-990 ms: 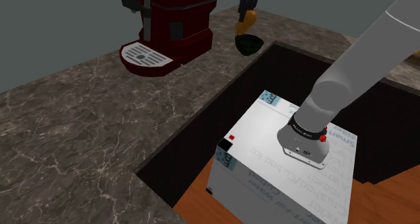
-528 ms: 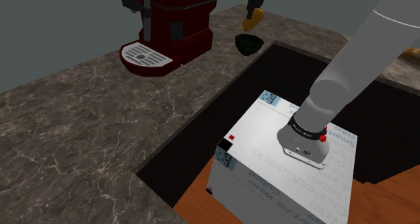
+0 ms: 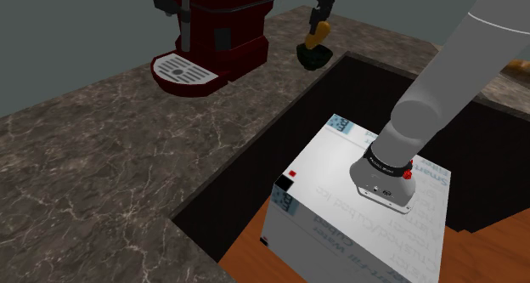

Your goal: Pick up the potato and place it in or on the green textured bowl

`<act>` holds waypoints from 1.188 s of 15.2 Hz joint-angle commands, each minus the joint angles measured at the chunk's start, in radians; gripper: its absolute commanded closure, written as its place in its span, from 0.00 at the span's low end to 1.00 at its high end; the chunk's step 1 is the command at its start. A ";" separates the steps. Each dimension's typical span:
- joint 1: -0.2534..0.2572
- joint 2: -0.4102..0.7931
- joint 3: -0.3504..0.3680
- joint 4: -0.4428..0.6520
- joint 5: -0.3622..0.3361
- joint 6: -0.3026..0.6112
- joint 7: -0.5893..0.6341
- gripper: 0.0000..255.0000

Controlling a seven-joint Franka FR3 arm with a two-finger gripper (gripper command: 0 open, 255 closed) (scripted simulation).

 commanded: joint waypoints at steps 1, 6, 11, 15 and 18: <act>-0.001 0.009 -0.002 -0.017 0.004 0.027 -0.004 1.00; -0.002 0.026 -0.003 -0.047 0.010 0.072 -0.008 1.00; -0.002 0.026 -0.003 -0.047 0.010 0.072 -0.008 1.00; -0.002 0.026 -0.003 -0.047 0.010 0.072 -0.008 0.00; -0.002 0.026 -0.003 -0.047 0.010 0.072 -0.008 0.00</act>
